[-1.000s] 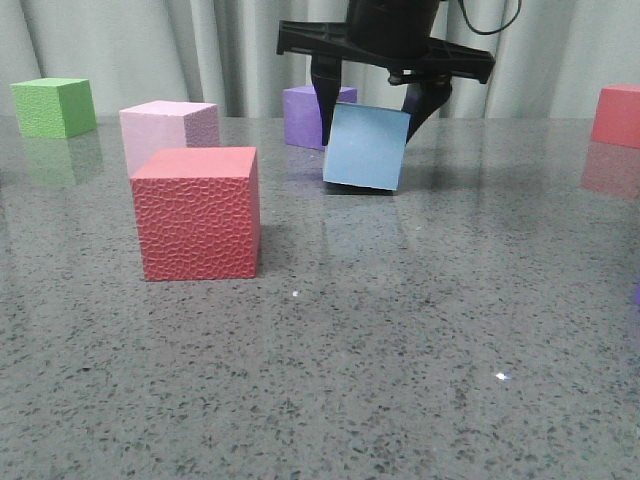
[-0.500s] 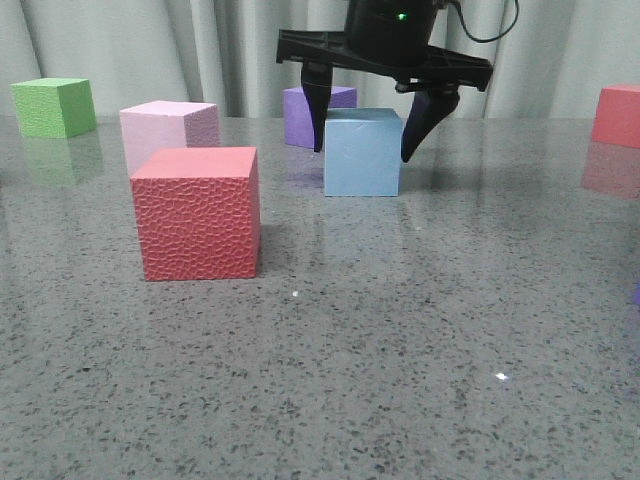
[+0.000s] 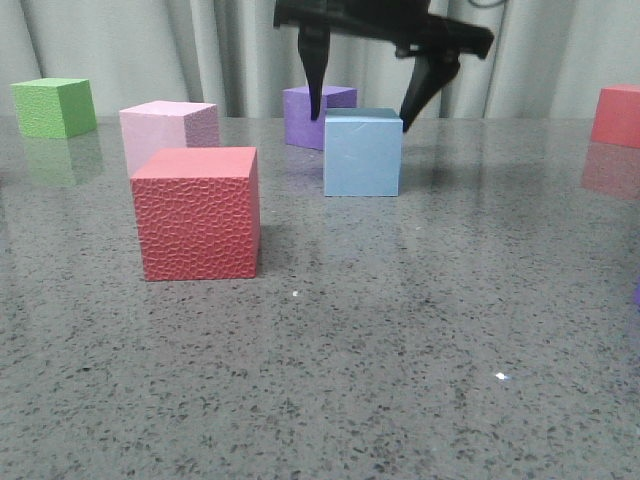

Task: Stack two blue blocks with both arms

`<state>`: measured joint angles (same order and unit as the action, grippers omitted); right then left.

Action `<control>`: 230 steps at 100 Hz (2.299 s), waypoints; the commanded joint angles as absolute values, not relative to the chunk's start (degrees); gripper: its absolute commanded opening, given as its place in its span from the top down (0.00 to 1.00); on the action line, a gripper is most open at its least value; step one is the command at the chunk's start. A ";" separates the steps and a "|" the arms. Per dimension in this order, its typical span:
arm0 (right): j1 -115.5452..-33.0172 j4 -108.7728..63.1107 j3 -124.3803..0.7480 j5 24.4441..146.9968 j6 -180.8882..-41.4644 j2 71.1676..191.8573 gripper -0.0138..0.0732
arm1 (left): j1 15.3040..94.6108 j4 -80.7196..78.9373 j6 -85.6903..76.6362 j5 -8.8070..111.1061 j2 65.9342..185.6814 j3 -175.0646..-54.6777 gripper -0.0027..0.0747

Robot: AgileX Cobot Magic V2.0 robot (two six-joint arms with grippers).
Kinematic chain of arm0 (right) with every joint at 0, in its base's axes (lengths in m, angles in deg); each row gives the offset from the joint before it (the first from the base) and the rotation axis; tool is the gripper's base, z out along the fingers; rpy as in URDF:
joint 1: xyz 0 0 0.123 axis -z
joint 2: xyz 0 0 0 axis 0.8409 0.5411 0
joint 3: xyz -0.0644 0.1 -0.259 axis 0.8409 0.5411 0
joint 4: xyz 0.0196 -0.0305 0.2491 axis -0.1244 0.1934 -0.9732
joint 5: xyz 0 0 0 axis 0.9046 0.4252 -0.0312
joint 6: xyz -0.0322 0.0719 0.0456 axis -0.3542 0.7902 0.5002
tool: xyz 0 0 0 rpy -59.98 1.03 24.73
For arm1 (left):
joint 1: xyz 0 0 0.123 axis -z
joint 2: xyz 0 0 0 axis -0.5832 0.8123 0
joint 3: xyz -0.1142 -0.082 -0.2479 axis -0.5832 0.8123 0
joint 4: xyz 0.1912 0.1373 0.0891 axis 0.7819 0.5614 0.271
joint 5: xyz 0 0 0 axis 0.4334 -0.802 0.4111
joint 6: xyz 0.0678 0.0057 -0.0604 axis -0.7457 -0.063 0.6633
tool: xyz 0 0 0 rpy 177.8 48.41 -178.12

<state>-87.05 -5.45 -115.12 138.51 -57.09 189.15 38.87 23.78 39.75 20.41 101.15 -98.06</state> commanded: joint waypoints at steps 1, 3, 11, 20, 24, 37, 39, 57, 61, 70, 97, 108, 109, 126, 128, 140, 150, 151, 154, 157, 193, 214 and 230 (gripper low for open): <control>-87.05 -5.28 -119.79 139.53 -58.26 185.47 0.16 | 38.71 23.31 39.89 24.35 101.67 -100.07 0.11; -87.05 -5.28 -120.52 139.98 -58.58 185.47 0.16 | 38.71 23.31 39.89 24.35 101.67 -100.07 0.11; -87.05 -4.98 -123.20 141.79 -60.47 185.47 0.16 | 38.71 23.31 39.89 24.35 101.67 -100.07 0.11; -87.05 -4.53 -125.45 143.05 -62.93 185.30 0.16 | 38.71 23.31 39.89 24.35 101.67 -100.07 0.11; -87.05 -4.49 -125.96 143.05 -63.99 185.05 0.16 | 38.71 23.31 39.89 24.35 101.67 -100.07 0.11; -87.05 -2.99 -126.03 142.32 -66.35 183.21 0.16 | 38.71 23.31 39.89 24.35 101.67 -100.07 0.11; -87.05 -2.45 -126.03 142.32 -66.65 182.89 0.16 | 38.71 23.31 39.89 24.35 101.67 -100.07 0.11; -86.82 1.24 -125.86 142.61 -69.28 179.30 0.16 | 38.71 23.31 39.89 24.35 101.67 -100.07 0.11; -86.51 1.24 -125.86 142.56 -70.05 178.52 0.16 | 38.71 23.31 39.89 24.35 101.67 -100.07 0.11; -85.61 1.32 -125.86 143.03 -71.25 176.61 0.16 | 38.71 23.31 39.89 24.35 101.67 -100.07 0.11; -81.36 1.38 -124.70 146.04 -75.87 172.02 0.16 | 38.71 23.31 39.89 24.35 101.67 -100.07 0.11; -79.43 1.38 -120.59 145.19 -76.91 169.03 0.16 | 38.71 23.31 39.89 24.35 101.67 -100.07 0.11; -79.30 1.38 -120.24 145.10 -76.92 168.54 0.16 | 38.71 23.31 39.89 24.35 101.67 -100.07 0.11; -75.67 1.38 -108.66 140.62 -77.66 160.94 0.16 | 38.71 23.31 39.89 24.35 101.67 -100.07 0.11; -75.35 1.38 -106.88 139.92 -77.66 159.77 0.16 | 38.71 23.31 39.89 24.35 101.67 -100.07 0.11; -72.33 1.38 -96.30 136.01 -77.66 152.52 0.16 | 38.71 23.31 39.89 24.35 101.67 -100.07 0.11; -69.60 1.38 -87.39 132.70 -77.66 146.43 0.16 | 38.71 23.31 39.89 24.35 101.67 -100.07 0.11; -69.40 1.38 -86.84 132.51 -77.66 145.61 0.16 | 38.71 23.31 39.89 24.35 101.67 -100.07 0.11; -68.35 1.38 -84.69 131.96 -77.66 144.04 0.16 | 38.71 23.31 39.89 24.35 101.67 -100.07 0.11; -67.47 1.38 -82.18 131.41 -77.72 142.50 0.16 | 38.71 23.31 39.89 24.35 101.67 -100.07 0.11; -62.34 1.78 -63.24 127.93 -78.55 124.70 0.16 | 38.71 23.31 39.89 24.35 101.67 -100.07 0.11; -62.40 1.78 -58.31 129.08 -78.55 116.78 0.16 | 38.71 23.31 39.89 24.35 101.67 -100.07 0.11; -62.40 1.78 -56.28 129.07 -78.55 113.16 0.16 | 38.71 23.31 39.89 24.35 101.67 -100.07 0.11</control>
<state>-62.79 0.52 -55.68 132.16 -77.90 114.46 38.87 23.78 39.75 20.41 101.15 -98.06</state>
